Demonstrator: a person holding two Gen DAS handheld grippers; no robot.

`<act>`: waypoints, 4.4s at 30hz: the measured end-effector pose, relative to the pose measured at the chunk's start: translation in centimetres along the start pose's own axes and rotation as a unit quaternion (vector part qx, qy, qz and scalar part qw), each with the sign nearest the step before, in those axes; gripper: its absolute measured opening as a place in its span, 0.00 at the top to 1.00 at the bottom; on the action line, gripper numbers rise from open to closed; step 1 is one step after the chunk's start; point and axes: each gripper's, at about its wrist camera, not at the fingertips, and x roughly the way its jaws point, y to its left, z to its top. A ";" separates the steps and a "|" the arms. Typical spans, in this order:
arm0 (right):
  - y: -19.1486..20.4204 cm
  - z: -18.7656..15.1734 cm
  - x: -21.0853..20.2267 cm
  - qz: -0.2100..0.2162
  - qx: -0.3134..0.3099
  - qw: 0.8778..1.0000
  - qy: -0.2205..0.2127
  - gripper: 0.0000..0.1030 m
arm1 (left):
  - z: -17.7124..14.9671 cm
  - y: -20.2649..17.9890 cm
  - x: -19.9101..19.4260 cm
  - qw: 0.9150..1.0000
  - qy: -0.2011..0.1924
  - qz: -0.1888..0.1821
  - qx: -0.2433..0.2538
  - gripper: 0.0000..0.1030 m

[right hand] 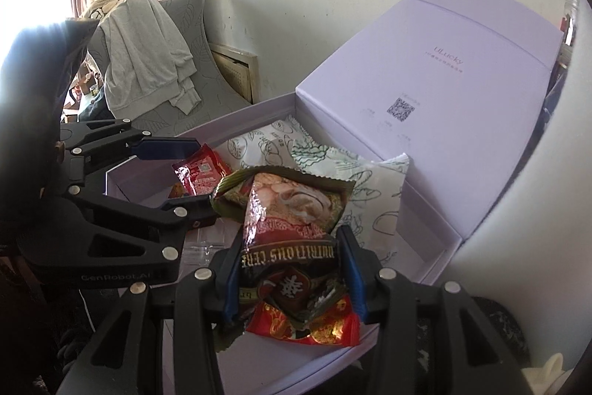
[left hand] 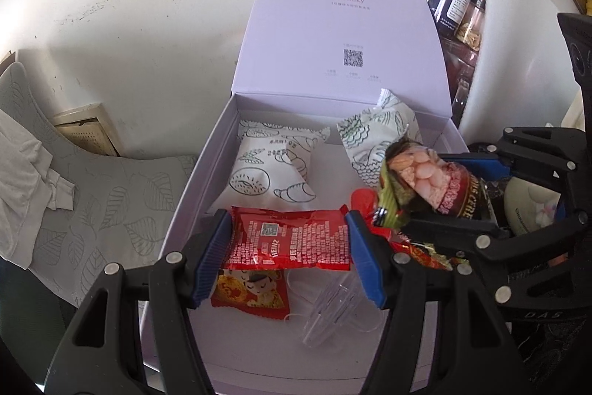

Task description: Organize objects

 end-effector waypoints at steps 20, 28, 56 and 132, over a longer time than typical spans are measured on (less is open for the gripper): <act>1.1 -1.6 1.1 -0.003 -0.034 0.998 0.057 0.53 | -1.5 -0.9 1.0 0.999 0.027 0.017 -0.003 0.39; 1.2 -2.1 1.1 -0.007 -0.036 0.997 0.066 0.50 | -1.9 -1.2 1.0 0.999 0.026 0.029 0.005 0.38; 2.1 -1.7 -3.4 -0.059 0.005 0.998 0.036 0.38 | -1.7 -0.3 -4.2 0.997 0.012 0.063 -0.049 0.25; 7.7 -16.6 -22.0 -0.163 0.078 0.980 -0.079 0.09 | -14.8 -10.5 -20.8 0.992 -0.043 0.098 -0.071 0.03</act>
